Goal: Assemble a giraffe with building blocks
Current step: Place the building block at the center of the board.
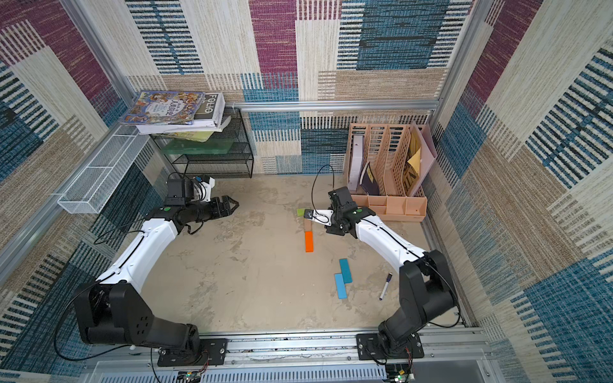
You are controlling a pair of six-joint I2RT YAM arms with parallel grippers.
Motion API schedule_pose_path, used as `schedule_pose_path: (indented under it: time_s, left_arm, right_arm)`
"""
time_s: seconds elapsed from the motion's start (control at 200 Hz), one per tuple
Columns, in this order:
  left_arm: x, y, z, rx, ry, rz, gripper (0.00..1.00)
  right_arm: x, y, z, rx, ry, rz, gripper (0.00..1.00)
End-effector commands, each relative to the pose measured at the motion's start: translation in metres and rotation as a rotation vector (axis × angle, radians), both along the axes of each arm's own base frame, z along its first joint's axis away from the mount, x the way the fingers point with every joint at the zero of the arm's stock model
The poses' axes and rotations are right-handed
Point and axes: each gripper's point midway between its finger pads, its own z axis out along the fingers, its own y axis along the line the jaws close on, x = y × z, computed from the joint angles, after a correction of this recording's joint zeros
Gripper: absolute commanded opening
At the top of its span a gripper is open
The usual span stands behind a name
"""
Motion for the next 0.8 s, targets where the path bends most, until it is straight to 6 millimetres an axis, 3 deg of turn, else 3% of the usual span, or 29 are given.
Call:
schedule_pose_path:
  time_s: [0.0,0.325,0.396,0.791]
  left_arm:
    - [0.002,-0.002,0.008,-0.011,-0.026,-0.012,0.93]
    - [0.002,-0.003,0.010,-0.020,-0.028,-0.015,0.93]
    - [0.001,-0.003,0.010,-0.017,-0.030,-0.016,0.93]
    - [0.002,-0.003,0.009,-0.015,-0.028,-0.013,0.93]
  right_arm:
    - [-0.026,0.003,-0.017,-0.030,0.122,0.139,0.00]
    - [-0.025,0.017,-0.053,-0.034,0.180,0.174,0.00]
    - [-0.023,0.024,-0.056,0.000,0.203,0.179,0.06]
    - [-0.031,0.026,-0.071,0.032,0.267,0.188,0.18]
